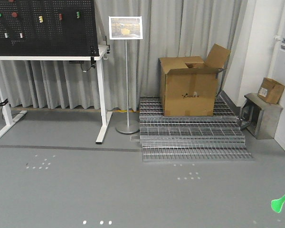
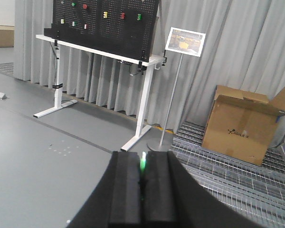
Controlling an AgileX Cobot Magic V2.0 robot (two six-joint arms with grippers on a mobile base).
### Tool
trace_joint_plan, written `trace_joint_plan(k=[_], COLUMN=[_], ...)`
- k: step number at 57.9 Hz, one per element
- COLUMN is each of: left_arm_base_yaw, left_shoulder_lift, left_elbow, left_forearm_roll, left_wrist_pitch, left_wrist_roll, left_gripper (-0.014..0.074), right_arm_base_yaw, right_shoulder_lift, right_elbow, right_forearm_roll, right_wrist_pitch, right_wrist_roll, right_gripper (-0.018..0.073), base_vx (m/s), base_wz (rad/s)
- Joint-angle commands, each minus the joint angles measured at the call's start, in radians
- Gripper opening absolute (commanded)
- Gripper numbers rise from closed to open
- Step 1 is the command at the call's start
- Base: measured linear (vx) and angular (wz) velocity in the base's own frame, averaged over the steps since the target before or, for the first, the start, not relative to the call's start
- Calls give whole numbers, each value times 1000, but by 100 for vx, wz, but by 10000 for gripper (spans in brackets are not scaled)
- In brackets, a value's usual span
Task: Sort red and green spoons into left cabinet
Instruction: 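Drive the base toward the grey cabinet with the open door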
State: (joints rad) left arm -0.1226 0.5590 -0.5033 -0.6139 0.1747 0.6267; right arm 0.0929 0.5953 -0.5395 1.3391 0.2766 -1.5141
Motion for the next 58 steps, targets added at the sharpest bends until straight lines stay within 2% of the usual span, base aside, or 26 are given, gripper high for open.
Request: trace_joint_plan(k=[1, 30, 58], left_arm_base_yaw=[-7, -7, -7], left_shoulder_lift=[0, 0, 0], left_elbow=[-28, -28, -28], left_forearm_roll=[-19, -19, -19], left_wrist_pitch=[-73, -73, -72], left_wrist_roll=[-1, -1, -1], left_gripper=[-3, -3, -3], right_arm_base_yaw=[-5, -5, -5], right_shoulder_lift=[0, 0, 0], right_elbow=[-28, -28, -28], right_forearm_roll=[23, 23, 23], right_wrist_pitch=[-17, -20, -20], right_wrist_roll=[1, 1, 1], right_gripper=[-3, -3, -3], base_vx=[62, 61, 59], base_wz=[-2, -3, -33])
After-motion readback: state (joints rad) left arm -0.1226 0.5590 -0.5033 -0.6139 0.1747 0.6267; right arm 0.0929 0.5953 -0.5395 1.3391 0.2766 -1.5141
